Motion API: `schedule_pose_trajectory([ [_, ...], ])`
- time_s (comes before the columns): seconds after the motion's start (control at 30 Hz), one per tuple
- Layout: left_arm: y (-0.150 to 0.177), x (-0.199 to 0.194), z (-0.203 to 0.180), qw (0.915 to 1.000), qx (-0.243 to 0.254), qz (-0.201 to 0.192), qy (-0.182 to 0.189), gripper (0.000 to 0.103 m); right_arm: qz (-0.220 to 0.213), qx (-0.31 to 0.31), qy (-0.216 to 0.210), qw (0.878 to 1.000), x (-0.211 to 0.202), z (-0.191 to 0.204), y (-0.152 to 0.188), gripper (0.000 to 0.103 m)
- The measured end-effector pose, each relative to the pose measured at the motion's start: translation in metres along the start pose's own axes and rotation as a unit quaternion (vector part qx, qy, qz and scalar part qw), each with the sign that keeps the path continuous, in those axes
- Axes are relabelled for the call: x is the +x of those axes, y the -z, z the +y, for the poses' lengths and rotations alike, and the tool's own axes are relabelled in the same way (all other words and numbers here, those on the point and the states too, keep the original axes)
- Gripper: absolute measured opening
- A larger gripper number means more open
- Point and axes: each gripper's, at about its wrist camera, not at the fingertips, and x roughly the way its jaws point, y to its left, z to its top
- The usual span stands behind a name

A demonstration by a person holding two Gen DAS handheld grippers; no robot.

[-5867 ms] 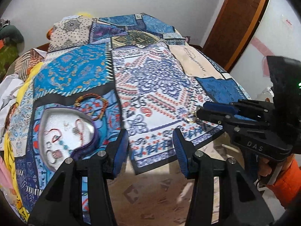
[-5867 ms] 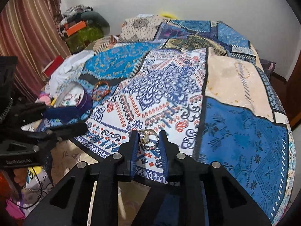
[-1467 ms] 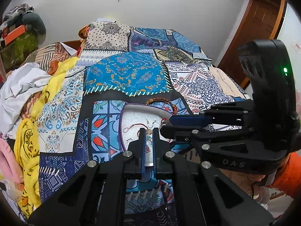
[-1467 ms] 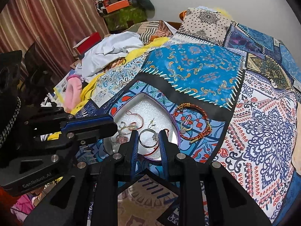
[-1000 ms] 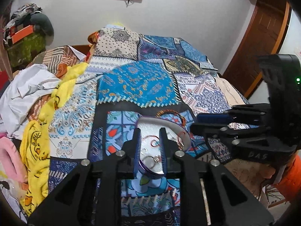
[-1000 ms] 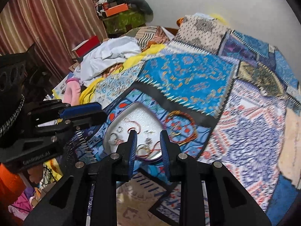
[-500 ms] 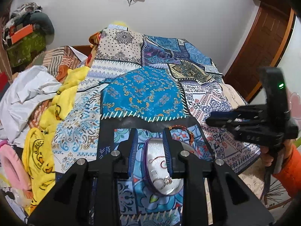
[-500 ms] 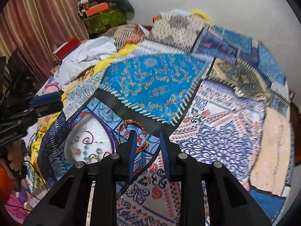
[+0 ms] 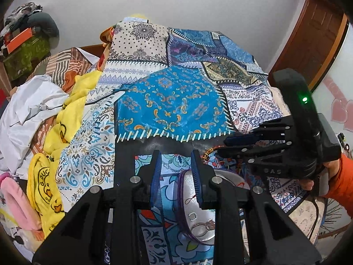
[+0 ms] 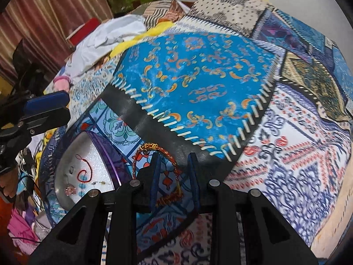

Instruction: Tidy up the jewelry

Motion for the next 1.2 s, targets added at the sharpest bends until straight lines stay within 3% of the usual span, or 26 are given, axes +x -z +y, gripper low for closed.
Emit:
schedule_pose_trajectory([
  [0.1,0.000,0.003,0.002,1.0000,-0.001,0.004,0.001,0.026,0.001,-0.015,0.017,1.000,0.008,0.004,0.000,0.021],
  [0.17,-0.001,0.005,0.003,1.0000,-0.003,0.007,0.000,0.028,-0.002,-0.016,0.025,1.000,0.011,0.005,0.000,0.009],
  [0.27,-0.004,0.008,0.004,0.9999,-0.009,0.012,0.002,0.030,-0.005,-0.008,0.027,1.000,0.011,0.002,-0.001,0.005],
  [0.5,-0.008,0.013,-0.008,0.9997,-0.001,0.023,0.007,0.031,-0.035,0.027,0.022,0.999,-0.007,-0.014,0.002,0.003],
  [0.8,-0.013,0.029,-0.040,0.9984,0.023,0.049,0.018,0.035,-0.092,0.041,0.010,0.995,-0.061,-0.029,0.018,0.003],
  [1.03,-0.026,0.054,-0.066,0.9956,0.033,0.080,0.038,0.035,-0.134,0.032,0.024,0.990,-0.099,-0.034,0.036,0.003],
  [1.2,-0.038,0.065,-0.064,0.9957,0.041,0.082,0.012,0.035,-0.147,0.015,0.064,0.987,-0.109,-0.037,0.048,0.003],
])
